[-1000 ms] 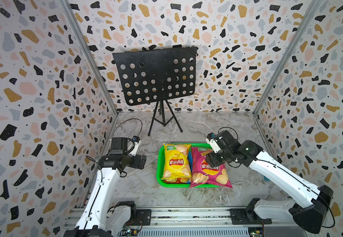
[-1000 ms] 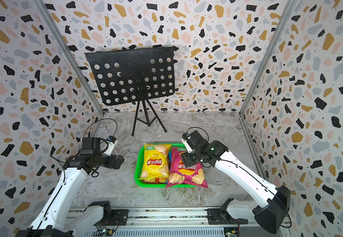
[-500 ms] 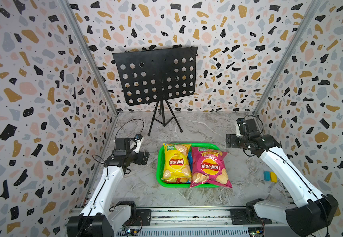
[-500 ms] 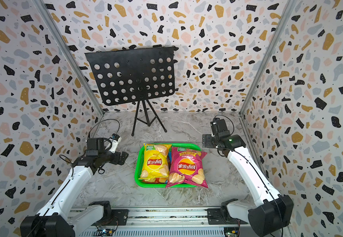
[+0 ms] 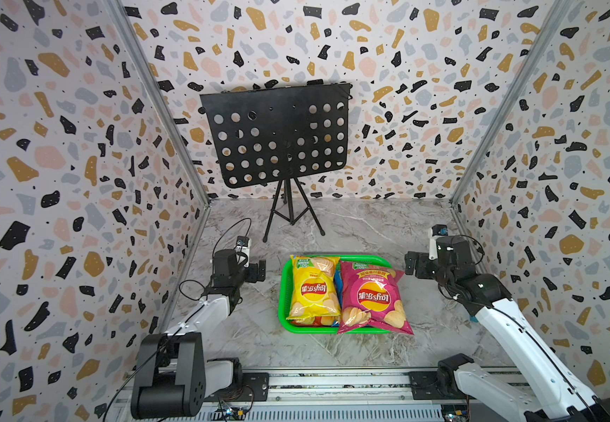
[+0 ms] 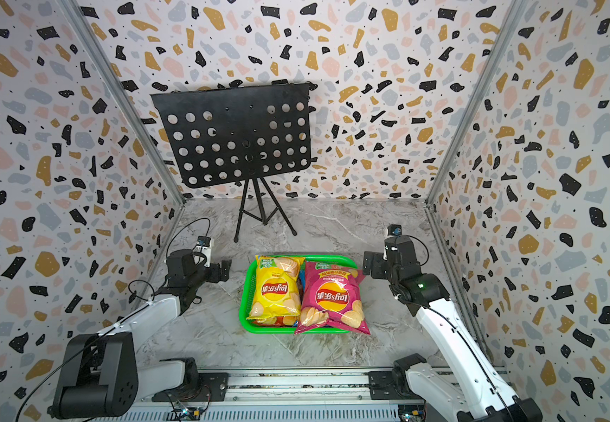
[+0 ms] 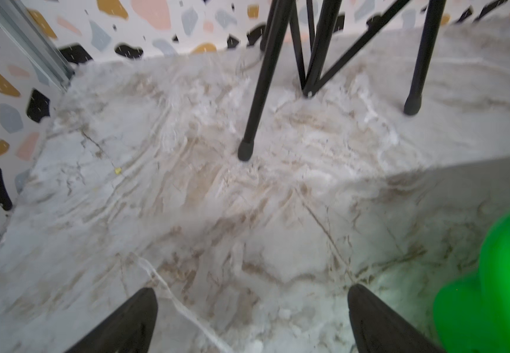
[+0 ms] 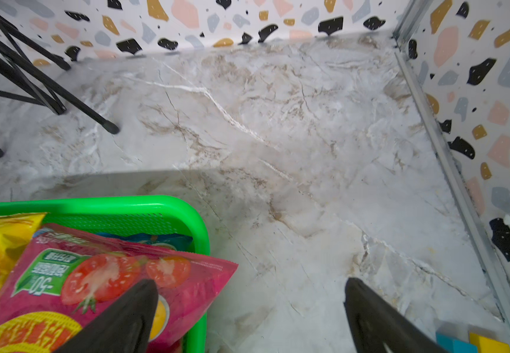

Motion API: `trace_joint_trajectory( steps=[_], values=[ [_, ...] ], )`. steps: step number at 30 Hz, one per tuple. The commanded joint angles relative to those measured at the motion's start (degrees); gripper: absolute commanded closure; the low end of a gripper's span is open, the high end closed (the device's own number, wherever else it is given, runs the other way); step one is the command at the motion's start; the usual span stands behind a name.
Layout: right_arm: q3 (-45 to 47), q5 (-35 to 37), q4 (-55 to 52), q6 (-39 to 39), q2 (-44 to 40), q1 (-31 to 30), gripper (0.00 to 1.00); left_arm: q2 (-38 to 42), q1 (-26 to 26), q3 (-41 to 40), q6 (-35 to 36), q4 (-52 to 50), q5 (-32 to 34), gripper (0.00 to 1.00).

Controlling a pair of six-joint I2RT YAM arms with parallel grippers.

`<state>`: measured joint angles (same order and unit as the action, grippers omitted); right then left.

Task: Put the potato chips into the basket
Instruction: Reset both arms

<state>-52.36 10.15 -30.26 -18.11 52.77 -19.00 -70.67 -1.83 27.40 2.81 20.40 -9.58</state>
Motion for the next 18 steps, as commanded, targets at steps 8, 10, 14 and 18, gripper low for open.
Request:
trace_joint_trajectory(
  steps=[8,10,14,18],
  values=[
    [3.74,7.86,10.57,7.98,1.34,0.02,0.01,4.17,0.24,-5.24,-3.52,13.14,-0.52,0.0],
    [5.46,9.58,13.54,9.95,1.54,0.02,0.01,4.63,0.24,-5.7,-3.82,13.84,0.6,0.0],
    [10.33,11.03,21.34,14.03,3.25,0.02,0.01,3.92,0.16,-4.02,-3.27,10.07,0.13,0.0],
    [12.96,12.7,25.67,15.85,5.02,0.19,0.01,2.01,0.17,-8.38,-1.89,15.37,-0.36,0.0]
  ],
)
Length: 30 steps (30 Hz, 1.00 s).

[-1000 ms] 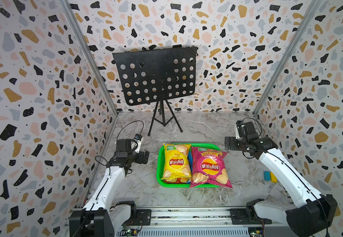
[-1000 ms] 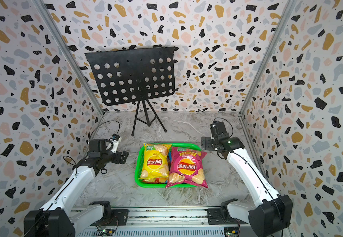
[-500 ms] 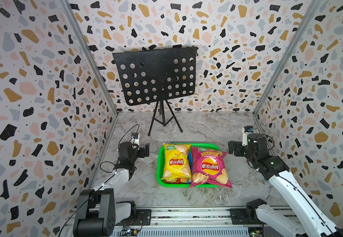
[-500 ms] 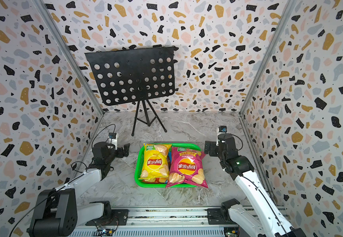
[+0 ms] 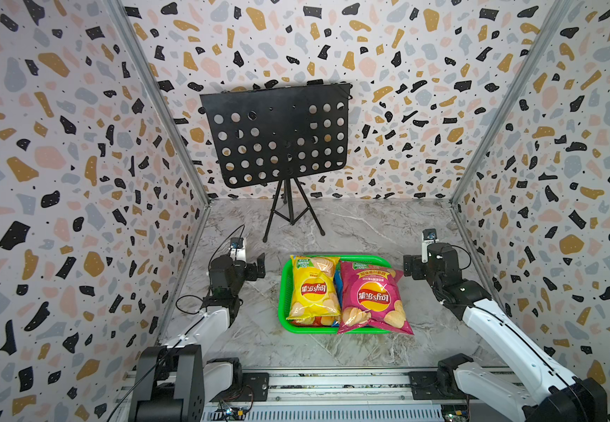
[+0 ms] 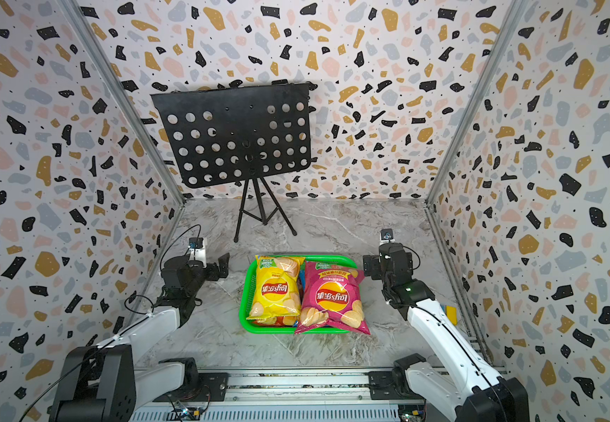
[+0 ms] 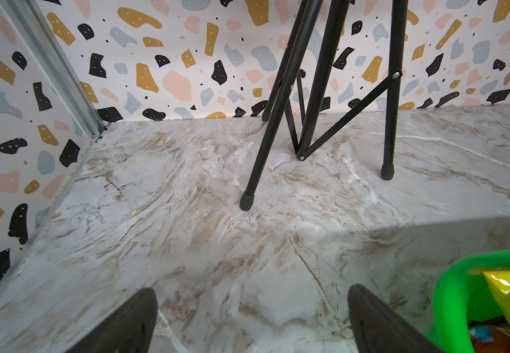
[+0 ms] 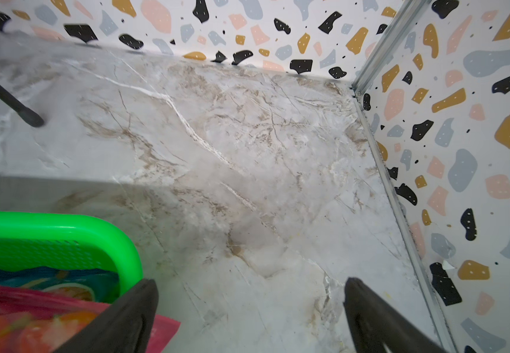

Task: Put the potato chips into the basket
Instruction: Reset both arms

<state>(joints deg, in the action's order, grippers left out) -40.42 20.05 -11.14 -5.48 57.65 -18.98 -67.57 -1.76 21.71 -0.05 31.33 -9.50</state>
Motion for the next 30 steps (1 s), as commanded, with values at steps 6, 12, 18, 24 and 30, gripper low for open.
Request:
trace_joint_trajectory(
  steps=[6,12,18,24,30],
  values=[
    [6.88,1.96,19.22,6.87,2.46,1.28,0.01,-10.1,0.14,-5.39,-1.02,17.1,1.82,0.0],
    [10.0,1.74,30.35,12.6,7.99,4.7,0.03,-13.05,0.96,-4.73,0.0,17.49,2.66,0.0],
    [10.03,-7.31,32.62,9.6,12.18,13.94,0.01,-13.32,1.41,-4.23,0.32,17.06,2.73,0.0],
    [13.5,-11.69,41.61,7.02,18.33,15.58,0.01,-13.3,1.5,-4.22,0.32,16.94,2.84,0.0],
    [24.24,-13.34,68.68,8.38,28.25,15.53,0.0,-13.36,1.58,-4.03,0.38,16.66,3.07,0.0]
  ],
)
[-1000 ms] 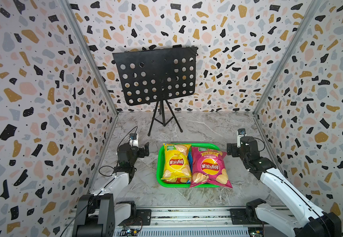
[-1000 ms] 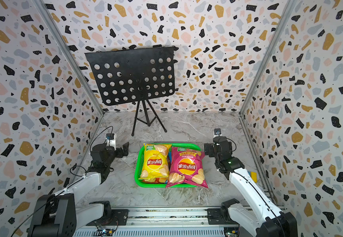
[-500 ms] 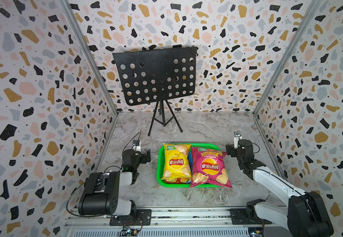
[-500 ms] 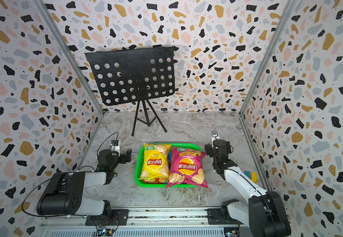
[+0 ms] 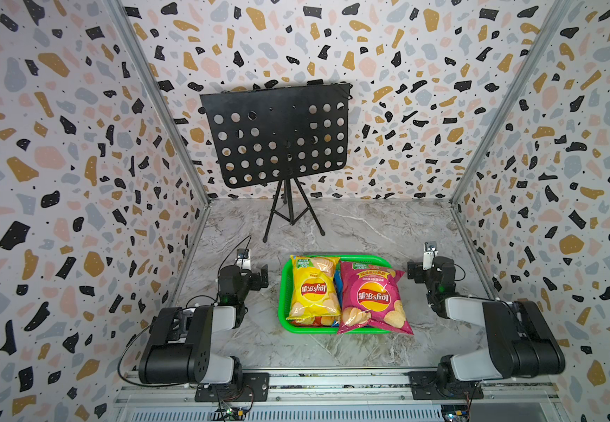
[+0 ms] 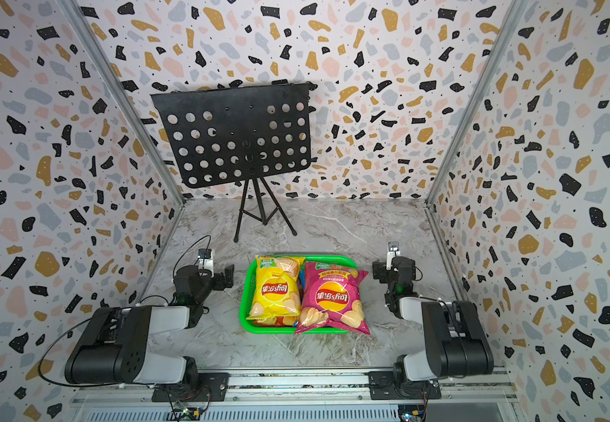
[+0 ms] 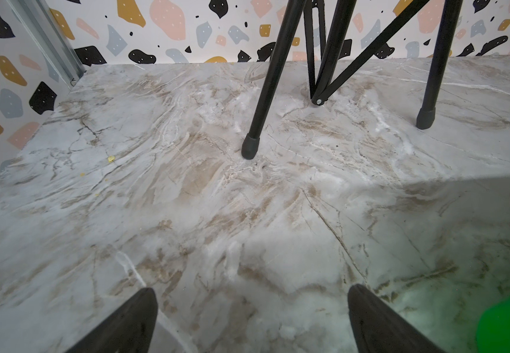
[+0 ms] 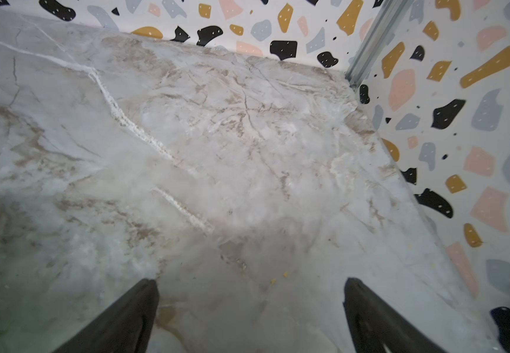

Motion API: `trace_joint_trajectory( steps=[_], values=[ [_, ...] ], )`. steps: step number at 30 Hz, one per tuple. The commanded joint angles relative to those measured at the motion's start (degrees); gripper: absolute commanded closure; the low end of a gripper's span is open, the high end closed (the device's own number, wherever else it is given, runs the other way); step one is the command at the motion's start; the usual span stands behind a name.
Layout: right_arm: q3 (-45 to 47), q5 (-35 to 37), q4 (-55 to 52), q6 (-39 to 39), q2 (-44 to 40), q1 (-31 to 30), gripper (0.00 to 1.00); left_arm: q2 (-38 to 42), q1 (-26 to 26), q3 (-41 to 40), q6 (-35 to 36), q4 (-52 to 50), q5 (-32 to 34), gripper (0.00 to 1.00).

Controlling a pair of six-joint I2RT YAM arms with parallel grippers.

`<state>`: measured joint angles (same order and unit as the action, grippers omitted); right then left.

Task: Put the potato chips into the basket
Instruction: Reset both arms

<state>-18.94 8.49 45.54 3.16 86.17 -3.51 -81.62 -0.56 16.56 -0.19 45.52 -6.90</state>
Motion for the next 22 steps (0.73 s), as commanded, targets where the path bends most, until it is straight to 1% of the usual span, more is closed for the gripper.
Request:
trace_joint_trajectory(
  steps=[1,2,3,4,5,6,8,9,11,13,15,17,18,20,22],
  values=[
    [1.22,-2.27,7.07,-0.34,-1.16,0.02,0.0,0.76,0.38,1.15,0.54,2.4,0.49,0.0],
    [0.85,-3.29,9.52,0.33,0.49,0.01,0.0,0.75,0.46,1.16,0.54,2.42,0.61,0.0],
    [0.28,-3.18,9.27,0.51,1.11,0.02,0.0,0.75,0.48,1.15,0.54,2.38,0.62,0.0],
    [-0.9,-2.29,3.94,-0.25,-0.52,0.08,0.0,0.7,0.47,1.19,0.48,2.37,0.57,0.0],
    [-0.83,-2.39,4.97,-0.38,0.08,0.15,0.0,0.76,0.49,1.22,0.59,2.31,0.6,0.0],
    [0.07,-2.08,8.74,-0.01,1.1,0.09,0.0,0.7,0.51,1.2,0.61,2.31,0.67,0.0],
    [-0.5,-1.53,5.04,-0.57,-0.43,0.02,0.0,0.76,0.55,1.2,0.6,2.31,0.66,0.0],
    [-0.7,-1.89,6.57,-0.51,0.69,0.1,0.0,0.75,0.56,1.2,0.55,2.3,0.67,0.0],
    [-0.73,-1.22,4.94,-0.74,-0.2,0.16,0.0,0.76,0.56,1.2,0.63,2.31,0.68,0.0],
    [-0.71,-1.63,6.74,-0.61,0.81,0.13,0.0,0.69,0.56,1.22,0.6,2.36,0.8,0.0],
    [-0.88,-1.22,4.85,-0.86,-0.04,0.13,0.0,0.49,0.56,1.29,0.7,2.34,0.96,0.0],
    [-0.66,-1.46,6.62,-0.57,0.62,0.1,0.0,0.22,0.73,1.5,0.95,2.12,1.09,0.0],
    [-0.82,-1.3,5.44,-0.76,0.21,0.14,0.0,0.11,1.36,2.24,1.45,0.82,1.76,0.0],
    [-0.75,-1.45,5.98,-0.63,0.43,0.1,0.0,0.66,4.15,2.41,2.37,-0.05,7.21,0.0],
    [-0.81,-1.27,5.63,-0.71,0.33,0.08,0.0,0.88,4.25,2.46,1.8,-0.63,8.52,0.0]
  ],
)
